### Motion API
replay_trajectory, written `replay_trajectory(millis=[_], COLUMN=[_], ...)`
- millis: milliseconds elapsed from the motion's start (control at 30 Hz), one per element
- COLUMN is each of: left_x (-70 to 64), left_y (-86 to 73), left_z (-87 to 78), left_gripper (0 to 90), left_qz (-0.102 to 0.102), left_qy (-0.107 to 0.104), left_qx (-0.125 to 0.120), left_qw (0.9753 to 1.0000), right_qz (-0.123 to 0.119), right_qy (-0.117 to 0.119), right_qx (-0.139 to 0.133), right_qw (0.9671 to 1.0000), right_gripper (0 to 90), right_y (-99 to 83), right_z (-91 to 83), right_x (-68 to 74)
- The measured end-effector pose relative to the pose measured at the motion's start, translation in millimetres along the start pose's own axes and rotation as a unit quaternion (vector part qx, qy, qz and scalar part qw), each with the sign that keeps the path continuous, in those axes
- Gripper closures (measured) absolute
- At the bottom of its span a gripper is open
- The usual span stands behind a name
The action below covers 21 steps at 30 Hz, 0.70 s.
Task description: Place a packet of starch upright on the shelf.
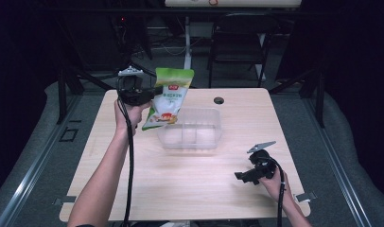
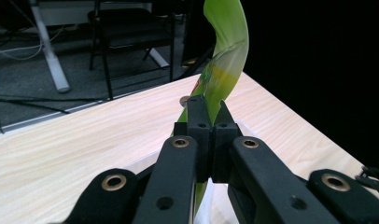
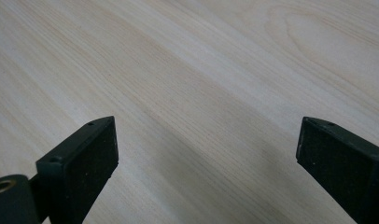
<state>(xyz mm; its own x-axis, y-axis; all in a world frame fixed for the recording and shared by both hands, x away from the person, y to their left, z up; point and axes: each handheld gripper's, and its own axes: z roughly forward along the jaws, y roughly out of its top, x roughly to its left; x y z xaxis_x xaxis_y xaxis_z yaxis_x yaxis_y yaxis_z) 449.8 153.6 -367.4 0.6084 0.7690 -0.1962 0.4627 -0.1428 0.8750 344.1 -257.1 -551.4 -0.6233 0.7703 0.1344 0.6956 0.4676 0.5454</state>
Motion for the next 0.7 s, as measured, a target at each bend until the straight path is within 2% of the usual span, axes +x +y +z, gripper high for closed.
replay_trajectory(millis=[367, 533, 633, 700], left_x=[-0.8, -4.8, -5.0, -5.1], left_y=[-10.3, -16.1, -18.4, -19.7], left_z=[18.4, 30.1, 33.5, 34.5], left_gripper=[90.0, 90.0, 90.0, 90.0], left_qz=[-0.027, -0.031, -0.042, -0.045], left_qy=[-0.002, 0.010, 0.015, 0.026], left_qx=[-0.011, -0.015, -0.024, -0.027], left_qw=[0.9996, 0.9994, 0.9987, 0.9983], right_qz=[-0.002, 0.001, 0.001, 0.001], right_qy=[0.001, 0.001, 0.002, 0.002], right_qx=[0.003, 0.000, 0.001, 0.000], right_qw=[1.0000, 1.0000, 1.0000, 1.0000], right_gripper=[5.1, 5.1, 5.1, 5.2], right_y=[0.2, 0.3, 0.1, 0.1], right_z=[0.0, 0.7, -0.2, -0.3], right_x=[0.3, 1.1, 0.6, 0.7])
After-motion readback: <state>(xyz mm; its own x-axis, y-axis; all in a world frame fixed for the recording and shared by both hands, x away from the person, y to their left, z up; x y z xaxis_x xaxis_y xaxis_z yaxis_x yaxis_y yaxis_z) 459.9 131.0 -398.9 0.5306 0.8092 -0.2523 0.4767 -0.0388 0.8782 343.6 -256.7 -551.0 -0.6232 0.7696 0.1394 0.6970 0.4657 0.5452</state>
